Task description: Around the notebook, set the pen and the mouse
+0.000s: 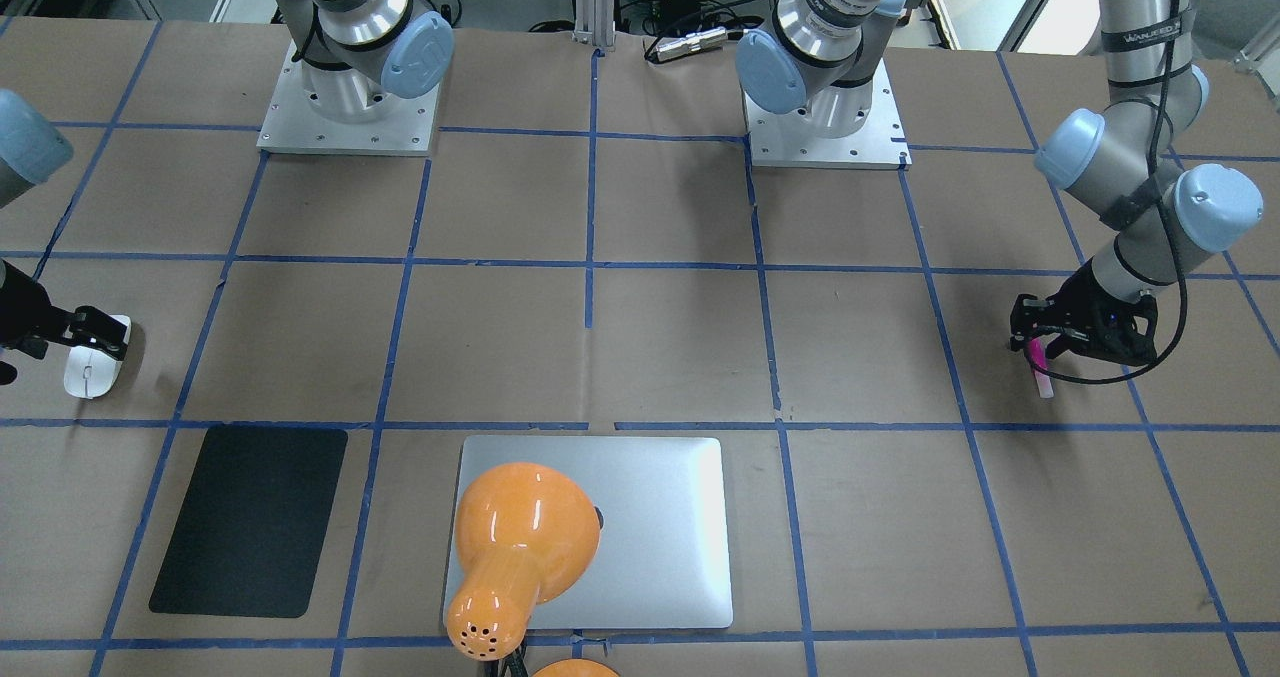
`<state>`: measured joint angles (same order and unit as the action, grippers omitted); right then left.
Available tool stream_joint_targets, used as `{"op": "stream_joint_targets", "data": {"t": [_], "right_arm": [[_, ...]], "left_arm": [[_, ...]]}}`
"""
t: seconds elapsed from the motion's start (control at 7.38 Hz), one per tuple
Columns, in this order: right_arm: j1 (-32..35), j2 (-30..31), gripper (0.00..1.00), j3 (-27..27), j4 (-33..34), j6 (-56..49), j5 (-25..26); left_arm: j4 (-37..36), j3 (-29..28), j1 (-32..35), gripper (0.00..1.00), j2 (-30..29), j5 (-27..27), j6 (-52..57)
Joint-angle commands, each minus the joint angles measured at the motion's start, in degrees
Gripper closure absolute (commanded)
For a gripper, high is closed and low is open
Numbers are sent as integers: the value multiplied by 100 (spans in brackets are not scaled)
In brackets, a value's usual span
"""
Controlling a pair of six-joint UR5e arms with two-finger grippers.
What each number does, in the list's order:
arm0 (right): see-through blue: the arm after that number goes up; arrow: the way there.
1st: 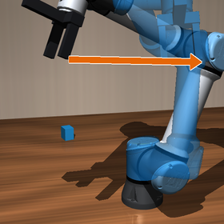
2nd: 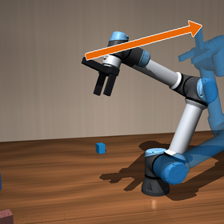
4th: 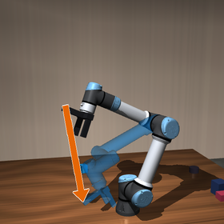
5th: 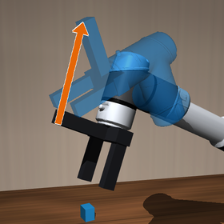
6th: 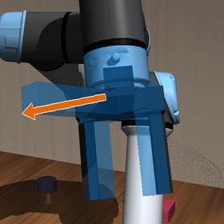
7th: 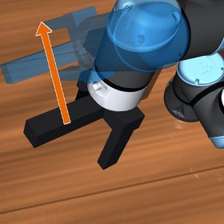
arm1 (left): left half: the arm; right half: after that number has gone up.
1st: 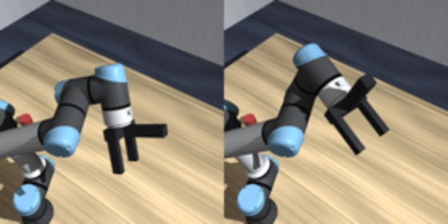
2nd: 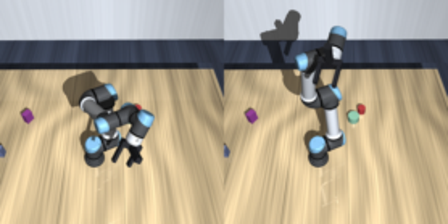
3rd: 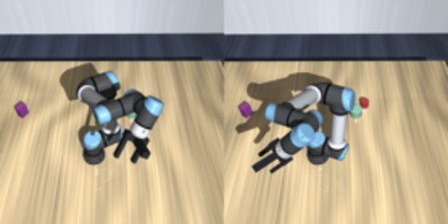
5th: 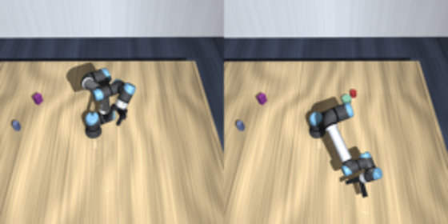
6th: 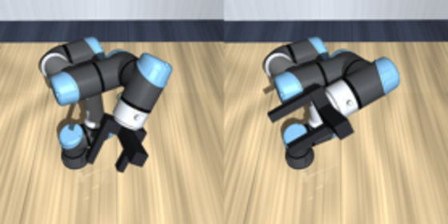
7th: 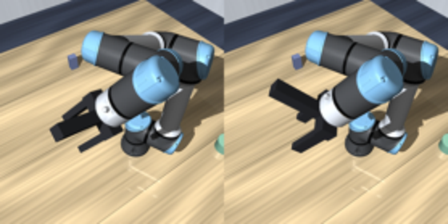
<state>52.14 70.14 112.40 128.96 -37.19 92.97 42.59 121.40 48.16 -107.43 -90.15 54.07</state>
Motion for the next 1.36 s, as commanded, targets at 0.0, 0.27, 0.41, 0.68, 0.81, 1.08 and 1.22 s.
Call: {"op": "stream_joint_targets", "data": {"t": [0.0,0.27,0.41,0.68,0.81,1.08,1.22], "right_arm": [[-2,-193,0,9,-2,27,2],[-2,-211,0,45,41,-16,37],[-2,-211,0,45,50,-16,63],[-2,-220,12,53,41,-7,46],[-2,-263,24,45,41,-7,55],[-2,-343,51,-7,15,54,72],[-2,-291,56,-8,6,72,90]], "left_arm": [[39,24,9,100,37,-12,-97],[214,41,62,100,195,14,-717],[693,41,175,100,431,206,-1679],[1347,68,911,100,967,507,-4065],[1357,172,1306,100,1126,498,-5089],[1331,139,2437,100,1207,559,-7476],[1201,8,3262,100,1102,516,-8664]]}}
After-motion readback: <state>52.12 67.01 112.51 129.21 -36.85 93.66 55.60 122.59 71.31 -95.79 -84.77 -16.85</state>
